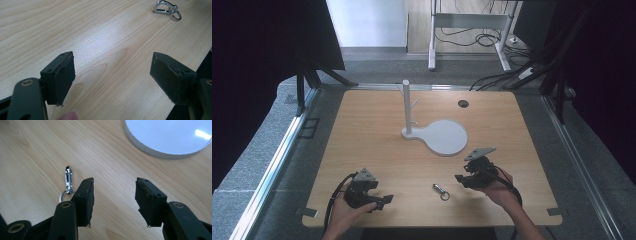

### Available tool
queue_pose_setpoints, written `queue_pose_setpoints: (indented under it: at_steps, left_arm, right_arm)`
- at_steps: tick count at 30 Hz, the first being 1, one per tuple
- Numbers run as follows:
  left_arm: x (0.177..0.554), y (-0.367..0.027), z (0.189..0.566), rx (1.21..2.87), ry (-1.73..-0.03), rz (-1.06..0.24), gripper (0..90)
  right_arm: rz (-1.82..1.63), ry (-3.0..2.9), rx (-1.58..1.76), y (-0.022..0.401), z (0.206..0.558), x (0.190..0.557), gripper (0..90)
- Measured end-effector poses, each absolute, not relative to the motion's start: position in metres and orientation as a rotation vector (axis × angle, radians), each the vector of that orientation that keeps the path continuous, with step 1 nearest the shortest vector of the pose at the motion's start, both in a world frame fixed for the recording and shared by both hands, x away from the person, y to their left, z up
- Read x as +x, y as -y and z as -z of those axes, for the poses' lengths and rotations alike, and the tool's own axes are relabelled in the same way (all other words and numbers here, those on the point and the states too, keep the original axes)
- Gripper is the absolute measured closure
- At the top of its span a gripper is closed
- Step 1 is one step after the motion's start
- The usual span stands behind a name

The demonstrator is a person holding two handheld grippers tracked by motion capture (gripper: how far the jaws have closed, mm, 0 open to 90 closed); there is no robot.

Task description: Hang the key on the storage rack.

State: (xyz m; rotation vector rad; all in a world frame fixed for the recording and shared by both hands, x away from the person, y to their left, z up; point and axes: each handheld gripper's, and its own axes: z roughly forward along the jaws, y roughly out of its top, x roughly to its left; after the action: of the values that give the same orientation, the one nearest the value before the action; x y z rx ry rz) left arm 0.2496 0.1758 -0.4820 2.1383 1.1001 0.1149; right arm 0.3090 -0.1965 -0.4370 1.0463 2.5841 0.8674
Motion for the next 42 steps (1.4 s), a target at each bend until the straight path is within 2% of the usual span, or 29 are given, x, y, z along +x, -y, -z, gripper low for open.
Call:
queue_pose_setpoints:
  at_steps: [42]
  left_arm:
    - [0.25, -0.176, 0.482, 2.14, -1.1, -0.107, 20.5]
  right_arm:
    - [-0.769, -2.811, 0.898, 0.151, 0.456, 0.3, 53.3]
